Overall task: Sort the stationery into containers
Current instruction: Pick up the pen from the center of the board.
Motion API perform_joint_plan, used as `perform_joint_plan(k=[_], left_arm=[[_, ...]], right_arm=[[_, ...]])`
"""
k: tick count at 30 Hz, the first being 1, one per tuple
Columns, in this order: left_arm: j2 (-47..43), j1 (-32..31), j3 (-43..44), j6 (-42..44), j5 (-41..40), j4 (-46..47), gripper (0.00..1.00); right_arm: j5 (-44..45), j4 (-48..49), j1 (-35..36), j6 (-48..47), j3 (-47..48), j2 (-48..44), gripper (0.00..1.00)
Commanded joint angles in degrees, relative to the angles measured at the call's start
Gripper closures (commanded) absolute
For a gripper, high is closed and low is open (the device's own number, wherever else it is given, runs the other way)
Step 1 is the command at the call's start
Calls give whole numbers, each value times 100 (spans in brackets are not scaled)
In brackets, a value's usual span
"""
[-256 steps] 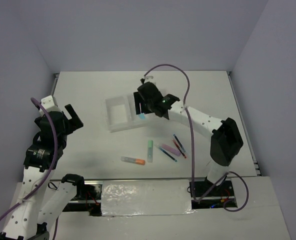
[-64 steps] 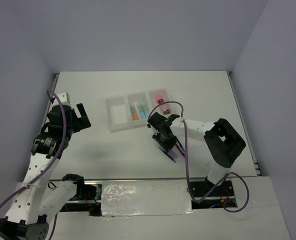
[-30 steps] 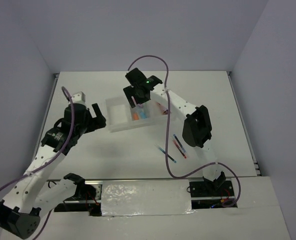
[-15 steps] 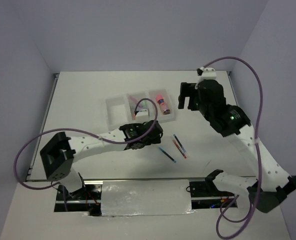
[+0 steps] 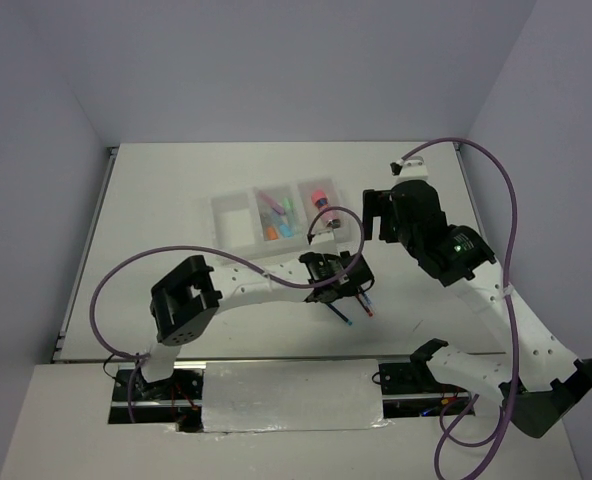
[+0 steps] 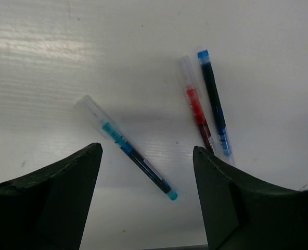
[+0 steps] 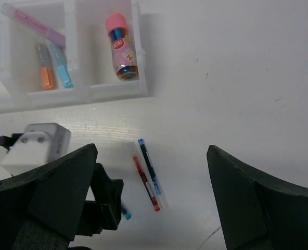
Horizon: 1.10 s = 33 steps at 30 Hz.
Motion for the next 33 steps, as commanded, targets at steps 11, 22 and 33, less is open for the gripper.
perform_joint_plan(k=[11,22,33], left_arm=[[969,-210,581,-893,74,-963,26],[1340,-210,502,-436,487,-858,66],[-240,-183,-614,1286,-802,-541,100]], right_arm=[[-3,285,-35,-136,-121,-300,6],[41,321,-35,-154,-139,-511,6],[-134,373,-35,-154,-156,-537,6]])
